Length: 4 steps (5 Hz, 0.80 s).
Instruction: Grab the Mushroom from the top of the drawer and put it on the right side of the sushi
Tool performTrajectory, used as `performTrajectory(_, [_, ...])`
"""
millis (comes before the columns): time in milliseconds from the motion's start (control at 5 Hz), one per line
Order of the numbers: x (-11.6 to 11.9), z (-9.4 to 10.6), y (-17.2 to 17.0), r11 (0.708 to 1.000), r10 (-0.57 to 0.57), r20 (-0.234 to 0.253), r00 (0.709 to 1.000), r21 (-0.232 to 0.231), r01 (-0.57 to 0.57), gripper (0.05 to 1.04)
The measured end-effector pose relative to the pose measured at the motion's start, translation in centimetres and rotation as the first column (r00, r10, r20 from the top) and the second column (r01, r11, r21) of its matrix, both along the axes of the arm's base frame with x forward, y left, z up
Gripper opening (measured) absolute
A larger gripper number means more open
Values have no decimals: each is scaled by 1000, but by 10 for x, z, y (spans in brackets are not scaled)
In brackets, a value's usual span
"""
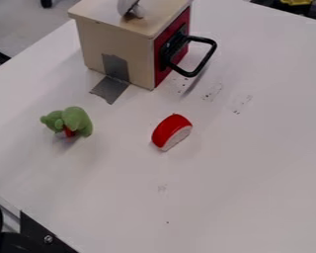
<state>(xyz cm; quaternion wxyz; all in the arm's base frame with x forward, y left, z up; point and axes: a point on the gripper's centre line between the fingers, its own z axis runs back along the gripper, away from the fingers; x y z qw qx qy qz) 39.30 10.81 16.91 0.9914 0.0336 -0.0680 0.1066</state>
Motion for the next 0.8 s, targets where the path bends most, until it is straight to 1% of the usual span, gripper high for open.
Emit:
performTrajectory(200, [-3,-4,9,1000,17,-18,1000,14,-17,998])
performTrajectory(400, [-4,-14,15,999,34,-54,998,37,-32,998])
performTrajectory(600, [-7,-21,19,998,38,-86,996,47,-34,998])
performTrajectory(800, [-8,-41,24,997,49,-149,988,59,-40,998])
